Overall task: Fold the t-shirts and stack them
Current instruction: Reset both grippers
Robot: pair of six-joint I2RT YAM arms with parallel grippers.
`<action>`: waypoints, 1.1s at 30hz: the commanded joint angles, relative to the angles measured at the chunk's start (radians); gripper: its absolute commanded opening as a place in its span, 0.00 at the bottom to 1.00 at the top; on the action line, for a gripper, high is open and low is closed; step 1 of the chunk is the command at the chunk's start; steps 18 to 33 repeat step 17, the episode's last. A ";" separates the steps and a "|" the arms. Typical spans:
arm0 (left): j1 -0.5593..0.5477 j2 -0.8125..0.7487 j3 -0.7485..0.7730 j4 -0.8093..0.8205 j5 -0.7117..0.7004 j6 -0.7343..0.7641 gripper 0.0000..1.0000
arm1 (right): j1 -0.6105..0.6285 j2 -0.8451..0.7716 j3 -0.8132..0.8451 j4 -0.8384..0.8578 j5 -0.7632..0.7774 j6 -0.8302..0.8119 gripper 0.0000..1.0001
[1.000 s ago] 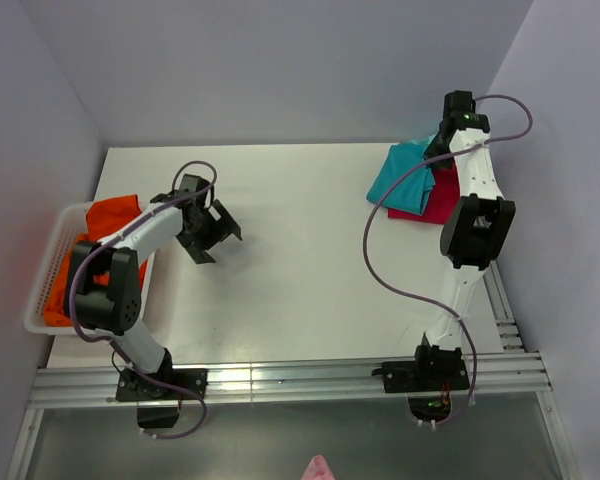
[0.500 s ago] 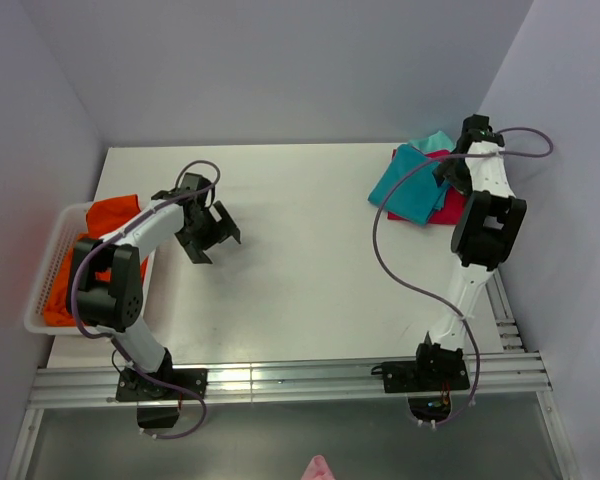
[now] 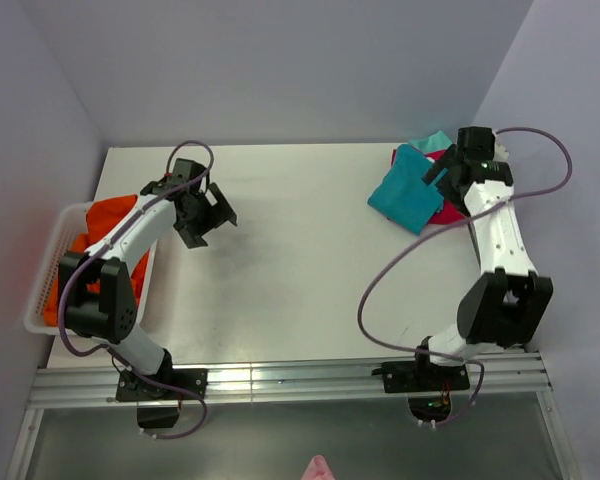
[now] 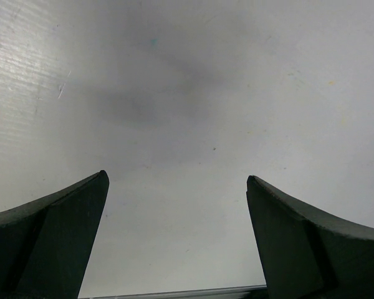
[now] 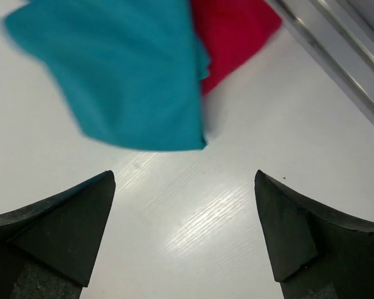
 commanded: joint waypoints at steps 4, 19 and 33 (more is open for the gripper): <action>0.001 -0.083 0.065 -0.018 -0.076 0.037 0.99 | 0.220 -0.213 -0.074 -0.021 0.046 0.016 1.00; 0.001 -0.293 0.117 -0.033 -0.175 0.117 1.00 | 0.428 -0.449 -0.076 0.005 0.095 -0.069 1.00; 0.001 -0.293 0.117 -0.033 -0.175 0.117 1.00 | 0.428 -0.449 -0.076 0.005 0.095 -0.069 1.00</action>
